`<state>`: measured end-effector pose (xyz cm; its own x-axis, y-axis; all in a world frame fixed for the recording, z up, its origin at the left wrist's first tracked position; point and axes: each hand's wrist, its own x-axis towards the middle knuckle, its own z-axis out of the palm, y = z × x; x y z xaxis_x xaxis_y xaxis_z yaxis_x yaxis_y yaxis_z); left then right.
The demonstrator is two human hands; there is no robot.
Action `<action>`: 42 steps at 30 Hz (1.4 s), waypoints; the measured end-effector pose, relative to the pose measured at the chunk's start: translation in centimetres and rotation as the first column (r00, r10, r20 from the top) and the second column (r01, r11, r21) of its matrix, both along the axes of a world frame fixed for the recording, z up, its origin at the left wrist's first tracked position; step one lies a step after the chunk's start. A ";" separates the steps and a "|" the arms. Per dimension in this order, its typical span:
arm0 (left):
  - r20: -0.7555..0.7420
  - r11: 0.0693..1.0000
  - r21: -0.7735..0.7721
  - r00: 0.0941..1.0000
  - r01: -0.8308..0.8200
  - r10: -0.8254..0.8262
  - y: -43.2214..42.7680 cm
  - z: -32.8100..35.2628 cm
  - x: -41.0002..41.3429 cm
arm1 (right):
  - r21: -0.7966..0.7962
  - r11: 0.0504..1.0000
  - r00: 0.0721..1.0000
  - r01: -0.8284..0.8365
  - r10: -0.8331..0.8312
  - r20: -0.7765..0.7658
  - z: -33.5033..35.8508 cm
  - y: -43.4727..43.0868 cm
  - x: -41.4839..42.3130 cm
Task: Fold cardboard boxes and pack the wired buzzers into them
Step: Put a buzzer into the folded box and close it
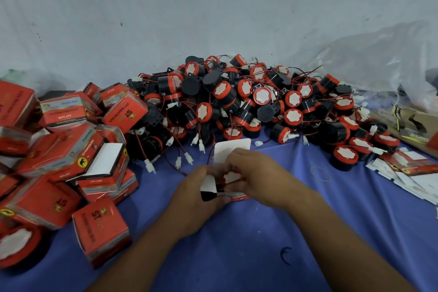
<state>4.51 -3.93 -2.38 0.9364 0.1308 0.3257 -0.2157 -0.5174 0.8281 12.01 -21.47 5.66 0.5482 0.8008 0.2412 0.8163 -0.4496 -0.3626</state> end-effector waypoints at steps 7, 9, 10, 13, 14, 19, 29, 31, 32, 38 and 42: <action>0.063 0.997 0.076 0.998 0.011 -0.016 0.0 0.1 0.0 | 0.117 0.993 0.973 -0.033 0.058 -0.221 0.2 -3.4 1.5; 0.068 0.996 0.091 0.997 0.016 -0.022 -0.1 0.3 -0.1 | 0.128 0.992 0.969 -0.019 0.050 -0.242 0.7 -3.8 1.6; 0.068 0.996 0.089 0.997 0.018 -0.024 -0.3 0.5 -0.2 | 0.113 0.993 0.971 -0.026 0.052 -0.233 0.8 -3.8 1.7; 0.077 0.997 0.074 0.997 0.008 -0.013 -0.4 1.0 -0.3 | 0.027 0.999 0.993 -0.043 0.046 -0.105 0.5 -3.3 1.1; 0.084 0.996 0.086 0.996 0.003 -0.010 -0.4 1.0 -0.2 | 0.022 0.999 0.998 -0.029 0.031 -0.060 0.4 -3.0 0.9; 0.064 0.999 0.044 0.998 -0.011 0.008 -0.2 0.9 -0.1 | 0.253 0.967 0.996 0.034 -0.052 0.066 0.7 -1.6 0.2; 0.060 0.999 -0.041 0.998 0.011 -0.008 -0.5 1.5 -0.5 | 0.356 0.919 0.918 0.172 -0.018 -0.397 0.3 -1.4 0.0; 0.025 0.995 -0.104 1.000 -0.008 0.010 -0.4 1.6 -0.4 | 0.360 0.922 0.866 0.146 0.057 -0.498 0.5 -1.8 0.0; 0.005 0.990 -0.141 1.000 -0.021 0.022 -0.4 1.6 -0.3 | 0.359 0.925 0.840 0.126 0.093 -0.535 0.7 -2.0 0.0; -0.088 0.922 -0.363 0.990 -0.136 0.111 -0.8 1.9 0.3 | 0.206 0.979 0.863 -0.002 0.106 -0.494 1.1 -2.3 -0.6; -0.179 0.848 -0.478 0.971 -0.228 0.160 -1.5 2.2 0.6 | 0.155 0.988 0.961 -0.024 0.066 -0.270 0.9 -1.3 -1.3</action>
